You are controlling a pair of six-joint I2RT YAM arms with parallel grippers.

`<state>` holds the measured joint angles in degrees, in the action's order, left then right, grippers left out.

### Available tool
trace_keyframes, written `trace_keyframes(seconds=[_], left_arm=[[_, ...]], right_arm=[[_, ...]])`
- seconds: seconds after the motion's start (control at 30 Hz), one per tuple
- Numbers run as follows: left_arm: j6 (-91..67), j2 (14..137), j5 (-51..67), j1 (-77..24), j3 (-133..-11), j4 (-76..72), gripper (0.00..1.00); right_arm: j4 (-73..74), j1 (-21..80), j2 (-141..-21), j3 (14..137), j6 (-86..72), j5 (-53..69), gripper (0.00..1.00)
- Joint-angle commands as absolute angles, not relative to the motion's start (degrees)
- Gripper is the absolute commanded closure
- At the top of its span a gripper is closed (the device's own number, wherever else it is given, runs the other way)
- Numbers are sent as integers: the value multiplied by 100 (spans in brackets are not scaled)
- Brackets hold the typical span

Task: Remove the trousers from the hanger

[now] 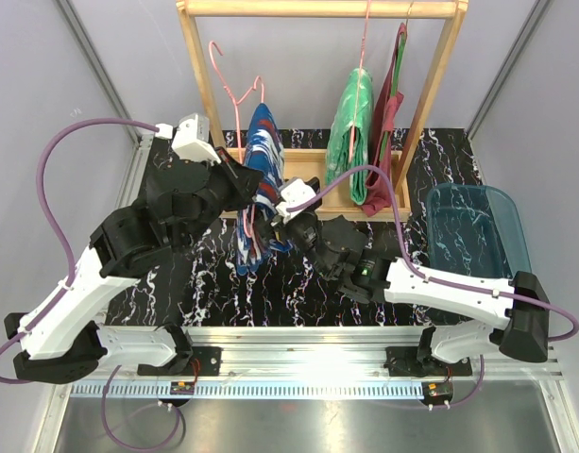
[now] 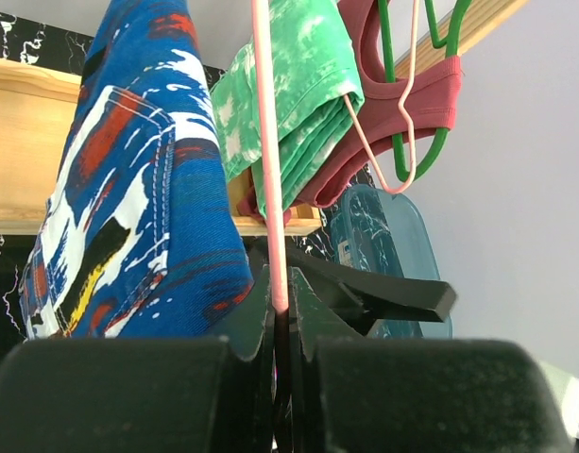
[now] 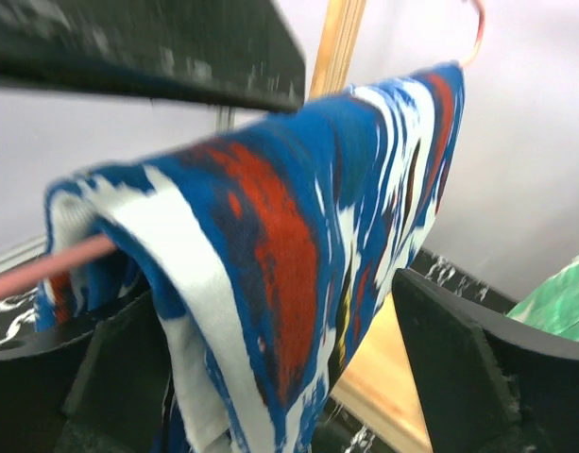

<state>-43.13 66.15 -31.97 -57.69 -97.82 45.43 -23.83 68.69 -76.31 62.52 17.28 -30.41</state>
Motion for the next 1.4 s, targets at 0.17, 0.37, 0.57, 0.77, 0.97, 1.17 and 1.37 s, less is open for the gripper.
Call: trace_keyframes(seconds=[0.17, 0.37, 0.57, 0.77, 0.97, 1.17, 1.37], left_arm=[[-4114, 6495, -2918, -5810, -10037, 3700, 100], [-3771, 6407, -3094, -5809, -10124, 4068, 100], [-3577, 6259, -3638, -5810, -9854, 4702, 100], [-3876, 5722, -3998, -5801, -8730, 4781, 100], [-4175, 5265, -4087, -5810, -8078, 4816, 100], [-4350, 4975, -4166, -5801, -7524, 4782, 100], [-4491, 4896, -4455, -5792, -7015, 4834, 100]], right_arm=[[-3894, 6917, -7734, 6223, 3084, -2998, 28], [-3631, 6891, -7717, 6363, 3919, -2804, 74], [-3138, 6864, -7524, 6846, 4306, -2891, 100], [-3006, 6750, -7611, 7654, 4676, -3409, 100], [-2699, 6601, -7681, 8647, 4851, -3761, 100], [-2101, 6557, -7787, 9833, 5009, -3963, 100], [-1293, 6557, -7971, 11389, 5098, -4271, 100]])
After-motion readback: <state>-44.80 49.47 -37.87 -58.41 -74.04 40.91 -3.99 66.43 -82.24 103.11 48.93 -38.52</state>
